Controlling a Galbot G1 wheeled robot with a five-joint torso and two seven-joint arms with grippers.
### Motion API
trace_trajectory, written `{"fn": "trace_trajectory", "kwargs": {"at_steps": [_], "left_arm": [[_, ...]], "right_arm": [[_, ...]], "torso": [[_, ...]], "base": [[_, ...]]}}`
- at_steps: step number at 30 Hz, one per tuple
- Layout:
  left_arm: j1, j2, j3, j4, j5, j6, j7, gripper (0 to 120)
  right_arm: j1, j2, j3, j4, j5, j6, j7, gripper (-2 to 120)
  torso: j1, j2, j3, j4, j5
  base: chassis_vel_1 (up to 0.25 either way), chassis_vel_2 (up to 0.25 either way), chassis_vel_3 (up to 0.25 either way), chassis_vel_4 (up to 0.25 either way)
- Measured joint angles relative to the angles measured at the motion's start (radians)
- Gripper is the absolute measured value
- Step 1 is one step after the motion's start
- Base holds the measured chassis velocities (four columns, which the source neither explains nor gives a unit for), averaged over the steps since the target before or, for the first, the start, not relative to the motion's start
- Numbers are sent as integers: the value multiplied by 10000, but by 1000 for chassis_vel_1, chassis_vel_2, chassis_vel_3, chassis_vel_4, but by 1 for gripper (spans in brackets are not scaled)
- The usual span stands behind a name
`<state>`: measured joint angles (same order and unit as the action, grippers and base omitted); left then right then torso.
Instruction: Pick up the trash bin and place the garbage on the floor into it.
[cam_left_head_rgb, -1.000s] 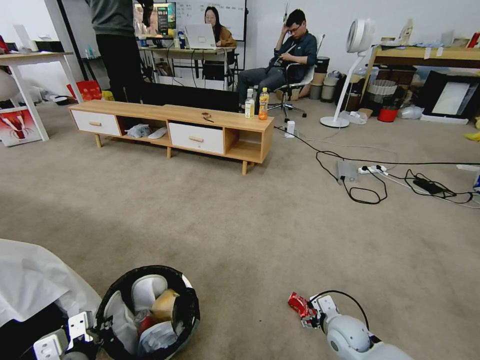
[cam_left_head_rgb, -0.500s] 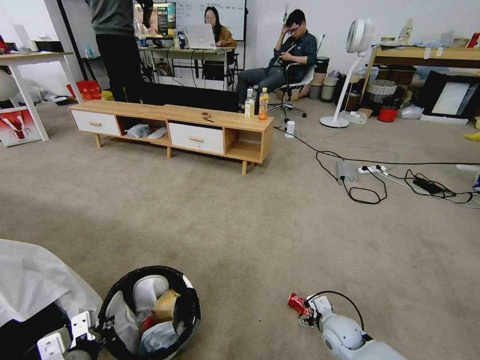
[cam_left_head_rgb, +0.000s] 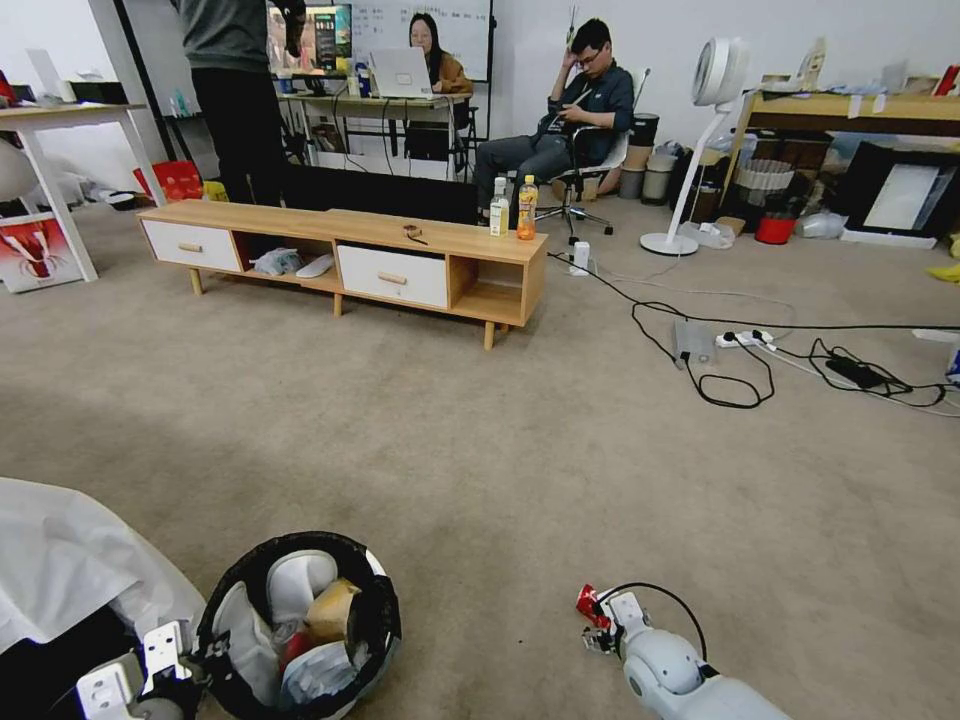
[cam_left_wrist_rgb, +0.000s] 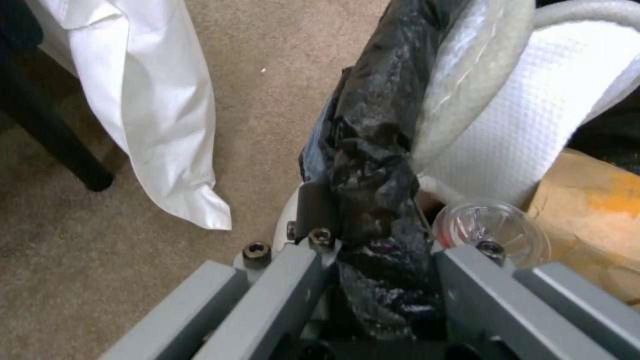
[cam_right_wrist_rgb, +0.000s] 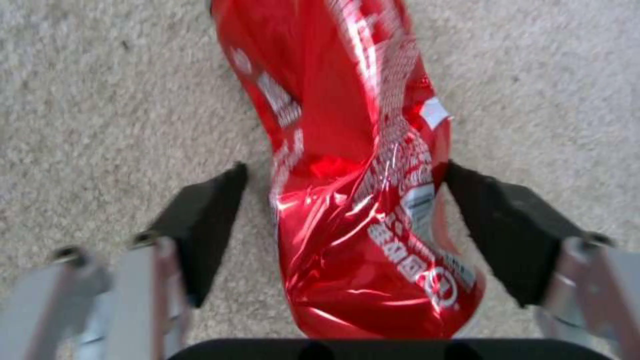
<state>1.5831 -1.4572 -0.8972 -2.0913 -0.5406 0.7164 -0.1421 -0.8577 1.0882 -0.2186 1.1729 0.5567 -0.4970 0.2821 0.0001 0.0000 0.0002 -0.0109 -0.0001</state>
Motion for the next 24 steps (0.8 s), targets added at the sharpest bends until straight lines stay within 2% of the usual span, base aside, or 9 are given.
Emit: {"fn": "trace_trajectory", "kwargs": {"at_steps": [2,5,6,8,11,12,15,20,24], "left_arm": [[-6,-1,9,2,1,0,-2,3],[-16,-8,18,3,3,0,-9,3],[-16,-8,18,3,3,0,-9,3],[-2,-11,14,3,13,0,-11,3],[-6,-20,12,12,25,0,-12,3],[-6,-20,12,12,25,0,-12,3],[-20,-40,29,19,45,0,-13,3],[7,-31,34,7,56,0,-15,3],[-9,-13,38,-57,45,1,-15,3]], "right_arm": [[-5,34,-3,-51,-26,35,-7,71],[-25,84,-3,-153,-80,136,-46,54],[-25,84,-3,-153,-80,136,-46,54],[-99,56,14,-116,-104,181,-49,42],[-148,-10,31,-56,-112,190,-42,33],[-148,-10,31,-56,-112,190,-42,33],[-237,-179,57,71,-123,262,-27,19],[-430,-639,142,702,-51,338,56,10],[-568,-1168,232,1620,99,342,225,10]], "torso": [[0,0,0,0,0],[0,0,0,1,1],[0,0,0,1,1],[0,0,0,1,3],[0,1,0,0,0],[0,1,0,0,0],[0,0,0,-3,1],[0,0,0,0,1],[0,0,0,-1,2]], "base": [[0,0,0,0],[0,0,0,0],[0,0,0,0],[0,0,0,0],[0,0,0,0],[0,0,0,0],[0,0,0,0],[0,0,0,0],[0,0,0,0]]}}
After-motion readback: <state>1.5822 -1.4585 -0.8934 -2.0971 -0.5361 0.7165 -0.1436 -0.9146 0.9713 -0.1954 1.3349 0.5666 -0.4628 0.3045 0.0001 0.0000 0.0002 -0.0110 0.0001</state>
